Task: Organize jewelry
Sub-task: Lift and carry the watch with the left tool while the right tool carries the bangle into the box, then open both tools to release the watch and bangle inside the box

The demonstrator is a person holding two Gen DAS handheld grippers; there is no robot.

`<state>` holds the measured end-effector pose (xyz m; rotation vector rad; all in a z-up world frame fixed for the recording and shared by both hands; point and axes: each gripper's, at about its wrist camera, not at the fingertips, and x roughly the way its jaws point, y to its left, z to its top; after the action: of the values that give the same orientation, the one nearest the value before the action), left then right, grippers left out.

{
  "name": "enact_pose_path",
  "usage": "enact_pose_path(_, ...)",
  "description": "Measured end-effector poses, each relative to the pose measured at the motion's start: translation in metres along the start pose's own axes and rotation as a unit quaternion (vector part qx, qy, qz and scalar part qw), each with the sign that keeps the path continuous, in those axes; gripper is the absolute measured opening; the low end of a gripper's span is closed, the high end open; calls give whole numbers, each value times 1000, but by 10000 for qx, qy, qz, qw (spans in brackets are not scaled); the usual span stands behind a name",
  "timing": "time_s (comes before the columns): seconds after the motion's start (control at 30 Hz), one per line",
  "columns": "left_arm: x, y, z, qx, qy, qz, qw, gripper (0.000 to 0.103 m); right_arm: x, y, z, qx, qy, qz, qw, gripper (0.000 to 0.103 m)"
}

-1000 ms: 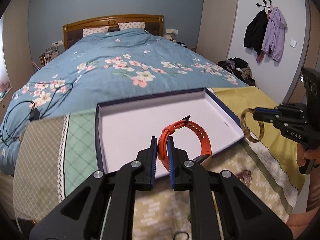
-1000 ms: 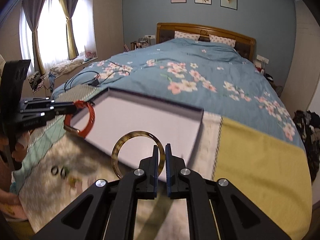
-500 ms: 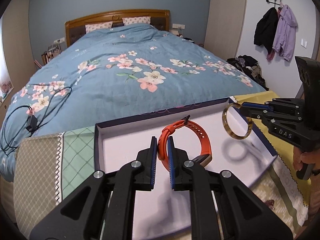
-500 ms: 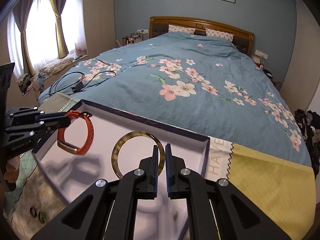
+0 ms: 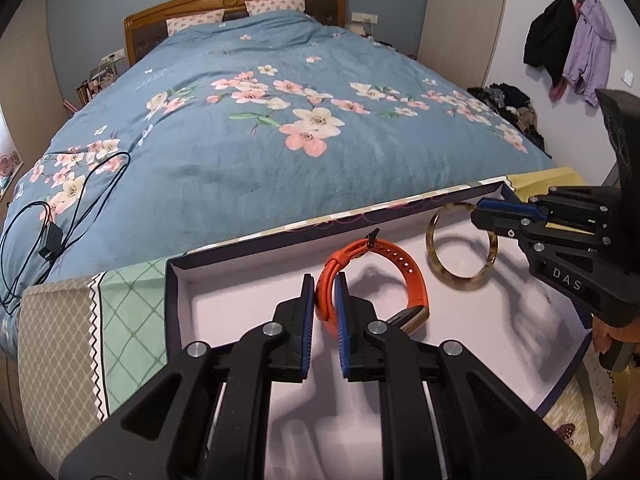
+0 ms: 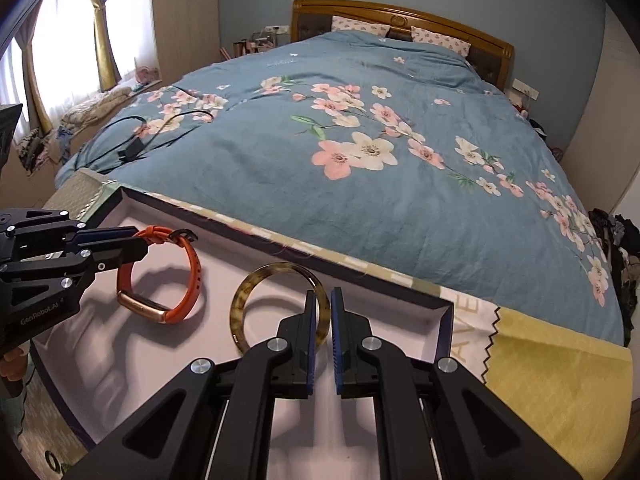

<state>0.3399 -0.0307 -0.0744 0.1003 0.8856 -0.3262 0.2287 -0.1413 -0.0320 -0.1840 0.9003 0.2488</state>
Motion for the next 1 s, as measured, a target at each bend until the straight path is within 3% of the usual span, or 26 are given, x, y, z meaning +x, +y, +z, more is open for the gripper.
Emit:
enact_pose_path(0.27, 22, 3, 14, 2, 439, 148, 9989, 14, 6, 0, 3, 166, 65, -35, 9998, 9)
enact_pose_path(0.37, 12, 5, 11, -115, 212, 180, 9995, 17, -8, 0, 1, 186, -161, 19, 9997, 19)
enact_pose_path(0.43, -2, 4, 6, -140, 4, 200, 9997, 26, -27, 2, -4, 132, -389, 168, 9990, 26)
enact_pose_path(0.5, -22, 3, -2, -92, -278, 254, 9993, 29, -48, 5, -13, 44, -612, 403, 9973, 38)
enact_pose_path(0.6, -58, -3, -18, 15, -669, 156, 9976, 36, -85, 13, -38, -184, -889, 802, 9926, 39)
enact_pose_path(0.73, -100, -16, -45, 176, -1004, -33, 9948, 42, -114, 26, -78, -532, -859, 1116, 9886, 41)
enact_pose_path(1.0, -142, -36, -121, 403, -996, -287, 9938, 43, -129, 55, -146, -872, -398, 1448, 9848, 41)
